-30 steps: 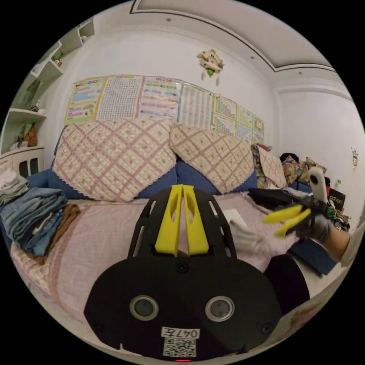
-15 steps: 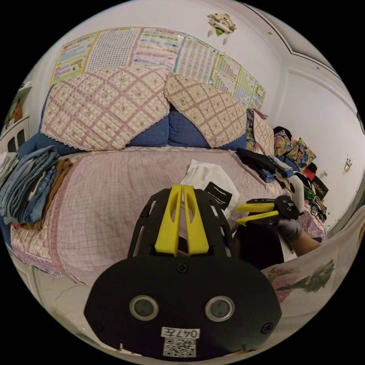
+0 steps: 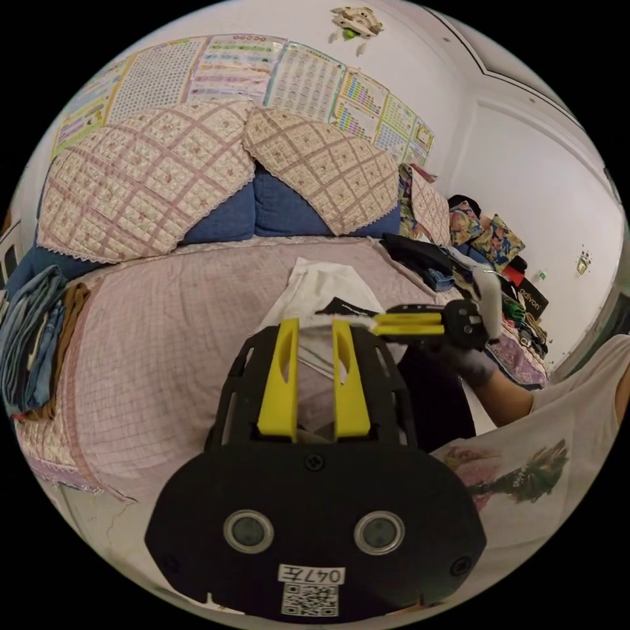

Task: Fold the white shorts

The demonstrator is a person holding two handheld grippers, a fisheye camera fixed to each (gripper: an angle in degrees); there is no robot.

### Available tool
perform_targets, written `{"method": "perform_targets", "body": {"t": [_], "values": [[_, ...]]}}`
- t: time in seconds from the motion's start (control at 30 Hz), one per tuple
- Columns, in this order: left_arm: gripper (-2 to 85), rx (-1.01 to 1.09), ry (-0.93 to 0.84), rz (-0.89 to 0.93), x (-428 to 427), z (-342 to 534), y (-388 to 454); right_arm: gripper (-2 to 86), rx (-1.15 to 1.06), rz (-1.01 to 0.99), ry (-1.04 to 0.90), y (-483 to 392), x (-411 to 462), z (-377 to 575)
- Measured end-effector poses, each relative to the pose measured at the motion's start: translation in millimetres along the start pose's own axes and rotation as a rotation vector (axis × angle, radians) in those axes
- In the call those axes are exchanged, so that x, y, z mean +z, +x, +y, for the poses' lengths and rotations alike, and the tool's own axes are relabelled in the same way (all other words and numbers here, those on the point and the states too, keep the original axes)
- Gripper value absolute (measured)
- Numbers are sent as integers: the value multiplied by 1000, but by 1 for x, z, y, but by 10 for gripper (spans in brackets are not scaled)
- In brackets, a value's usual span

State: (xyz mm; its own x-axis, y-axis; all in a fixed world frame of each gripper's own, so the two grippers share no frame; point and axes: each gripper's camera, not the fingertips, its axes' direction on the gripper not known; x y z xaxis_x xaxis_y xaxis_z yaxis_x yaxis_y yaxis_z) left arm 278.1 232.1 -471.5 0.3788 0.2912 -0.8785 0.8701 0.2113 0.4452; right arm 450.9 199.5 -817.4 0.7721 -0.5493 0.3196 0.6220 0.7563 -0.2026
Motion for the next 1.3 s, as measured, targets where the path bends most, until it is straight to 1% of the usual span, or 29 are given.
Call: {"method": "perform_targets", "body": {"t": [0.07, 0.2, 0.27, 0.33, 0.4, 0.43, 0.5, 0.53, 0.6, 0.63, 0.7, 0.73, 0.77, 0.83, 0.9, 0.93, 0.97, 1.0, 1.03, 1.07, 1.1, 1.13, 1.17, 1.2, 1.23, 1.27, 1.3], "values": [[127, -17, -22, 27, 13, -3, 4, 9, 95, -42, 102, 20, -28, -4], [196, -80, -62, 6, 44, -10, 20, 7, 115, -24, 235, 30, -71, -13], [200, -67, -72, -8, 56, -12, 31, 7, 97, 8, 309, 29, -97, -23], [189, -24, -102, -46, 68, -14, 46, 7, 82, 35, 364, 27, -116, -29], [128, 43, -107, -106, 75, -13, 60, 7, 72, 73, 412, 26, -135, -34], [104, 56, -98, -98, 74, -13, 62, 7, 72, 108, 431, 27, -147, -36], [28, 110, -24, -58, 62, -13, 66, 7, 96, 160, 484, 31, -166, -33], [23, 128, -3, -54, 57, -14, 68, 6, 123, 182, 513, 35, -178, -29], [9, 229, 50, -27, 43, -22, 81, 6, 190, 215, 559, 44, -193, -20], [7, 260, 58, -22, 40, -25, 86, 5, 256, 241, 595, 53, -201, -12], [3, 392, 83, 18, 38, -41, 113, 3, 371, 305, 656, 67, -209, 1], [2, 423, 90, 37, 39, -46, 120, 1, 442, 357, 715, 78, -212, 8], [1, 475, 109, 76, 43, -55, 134, 0, 472, 410, 769, 87, -213, 8], [0, 510, 141, 117, 52, -68, 150, -1, 448, 459, 769, 103, -211, -15], [0, 410, 182, 192, 69, -81, 147, -1, 365, 394, 706, 120, -200, -59], [-1, 365, 201, 213, 72, -82, 143, -1, 282, 300, 652, 126, -186, -93], [-2, 261, 265, 225, 74, -81, 131, -1, 189, 213, 598, 125, -165, -127], [-3, 150, 344, 191, 72, -76, 116, -1, 136, 177, 574, 121, -153, -144], [-2, 98, 381, 168, 70, -73, 108, -1, 10, 104, 540, 108, -127, -174], [-2, -2, 438, 133, 67, -66, 90, 0, -125, 28, 518, 88, -99, -199], [0, -113, 479, 124, 65, -55, 68, 1, -196, -19, 504, 76, -85, -210], [1, -171, 492, 128, 65, -49, 56, 5, -347, -148, 450, 49, -52, -230], [4, -278, 496, 146, 68, -34, 33, 12, -476, -309, 345, 23, -16, -246], [10, -385, 469, 158, 74, -16, 11, 19, -506, -378, 282, 11, 4, -252], [13, -442, 445, 162, 79, -7, 1, 35, -525, -479, 171, -12, 43, -259], [26, -544, 382, 182, 90, 13, -17, 62, -547, -546, 86, -32, 80, -257], [42, -614, 295, 224, 104, 32, -31, 76, -558, -566, 51, -40, 95, -254]]}}
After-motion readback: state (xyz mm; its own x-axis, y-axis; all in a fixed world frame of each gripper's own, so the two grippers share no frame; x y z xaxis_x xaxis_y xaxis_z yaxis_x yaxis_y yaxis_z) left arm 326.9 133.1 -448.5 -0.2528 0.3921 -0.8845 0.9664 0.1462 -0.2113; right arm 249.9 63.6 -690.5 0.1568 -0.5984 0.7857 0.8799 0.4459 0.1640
